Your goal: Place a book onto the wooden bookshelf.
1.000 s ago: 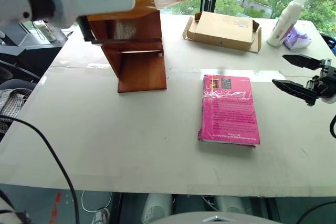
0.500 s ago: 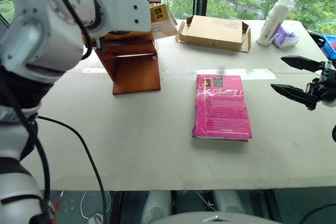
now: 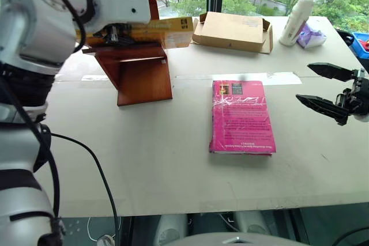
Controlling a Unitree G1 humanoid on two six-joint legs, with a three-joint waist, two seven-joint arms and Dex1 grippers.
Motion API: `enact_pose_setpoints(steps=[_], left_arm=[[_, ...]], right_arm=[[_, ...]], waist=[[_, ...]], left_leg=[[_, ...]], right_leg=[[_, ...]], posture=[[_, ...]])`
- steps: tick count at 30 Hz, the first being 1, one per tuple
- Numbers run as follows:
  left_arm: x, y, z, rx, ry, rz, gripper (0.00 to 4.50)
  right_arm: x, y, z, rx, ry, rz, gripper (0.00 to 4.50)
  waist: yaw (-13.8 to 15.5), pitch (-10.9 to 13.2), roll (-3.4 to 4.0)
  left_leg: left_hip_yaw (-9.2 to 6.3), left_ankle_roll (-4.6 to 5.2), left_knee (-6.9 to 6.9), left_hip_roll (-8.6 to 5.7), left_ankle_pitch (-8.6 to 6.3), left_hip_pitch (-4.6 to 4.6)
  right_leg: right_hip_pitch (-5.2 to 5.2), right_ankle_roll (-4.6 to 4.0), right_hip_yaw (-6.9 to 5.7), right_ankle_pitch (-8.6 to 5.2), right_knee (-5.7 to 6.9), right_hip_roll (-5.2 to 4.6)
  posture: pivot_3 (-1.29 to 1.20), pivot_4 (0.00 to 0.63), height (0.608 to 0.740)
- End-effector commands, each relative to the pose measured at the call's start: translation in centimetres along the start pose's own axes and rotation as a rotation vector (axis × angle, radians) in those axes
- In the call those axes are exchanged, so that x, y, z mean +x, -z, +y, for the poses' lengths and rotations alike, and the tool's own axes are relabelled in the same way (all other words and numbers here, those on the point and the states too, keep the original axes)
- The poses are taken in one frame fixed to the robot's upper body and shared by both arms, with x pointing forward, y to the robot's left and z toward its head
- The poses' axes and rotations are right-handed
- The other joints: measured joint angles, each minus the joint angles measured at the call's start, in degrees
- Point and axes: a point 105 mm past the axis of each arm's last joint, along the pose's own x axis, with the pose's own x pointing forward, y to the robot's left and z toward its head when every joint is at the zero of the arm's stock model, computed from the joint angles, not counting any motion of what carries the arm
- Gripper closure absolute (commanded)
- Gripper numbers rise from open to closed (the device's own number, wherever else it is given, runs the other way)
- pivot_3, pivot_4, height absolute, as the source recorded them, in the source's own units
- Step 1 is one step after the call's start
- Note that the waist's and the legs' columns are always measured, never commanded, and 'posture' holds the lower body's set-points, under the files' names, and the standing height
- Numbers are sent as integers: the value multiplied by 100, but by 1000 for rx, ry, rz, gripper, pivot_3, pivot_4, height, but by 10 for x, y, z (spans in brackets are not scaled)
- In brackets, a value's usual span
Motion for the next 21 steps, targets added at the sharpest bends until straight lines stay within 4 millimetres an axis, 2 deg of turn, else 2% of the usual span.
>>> enact_pose_setpoints(steps=[1, 5, 8, 12, 15, 18, 21], left_arm=[[-59, -29, -3, -138, -7, -275, 1104], [-94, -63, -29, -332, 162, -561, 1104], [-98, -79, -50, -445, 282, -694, 1104], [-73, -86, -71, -591, 345, -830, 1104], [-56, -87, -78, -720, 277, -951, 1104], [-38, -82, -102, -814, 275, -963, 1104], [-21, -74, -113, -927, 258, -979, 1104]], right_arm=[[-5, -16, -3, -44, 12, -17, 0], [-4, -18, -5, -40, 7, -16, 0], [-3, -20, -6, -39, 3, -19, 0], [-4, -28, -5, -41, 19, -39, 0], [-4, -32, -3, -38, 26, -40, 0], [-5, -38, -1, -36, 42, -43, 0], [-7, -40, 4, -34, 55, -42, 0]], waist=[[28, 1, -1], [107, 2, -4], [148, 3, -4], [136, 2, -3], [107, 3, -4], [60, 4, -7], [97, 4, -8]], left_leg=[[-3, -16, 19, 1, 10, -39], [-10, -11, 44, -6, 6, -79], [-27, 14, 53, -10, -9, -53], [-43, 17, 49, -12, -10, 32], [-43, 16, 46, -10, -10, 70], [-43, 14, 47, -7, -10, 68], [-47, 8, 41, -6, -7, 64]], right_leg=[[-24, 2, -9, 0, 1, -3], [-46, 12, -20, 4, -2, -10], [-12, 39, -37, -13, -3, -12], [73, 44, -46, -16, 0, -10], [109, 42, -45, -16, 2, -11], [110, 19, -40, -1, 0, -10], [108, 16, -43, -1, -5, -11]], posture=[[0, 150, 733], [0, 150, 733], [0, 150, 733], [0, 150, 733], [0, 150, 733], [0, 150, 733], [0, 150, 733]])
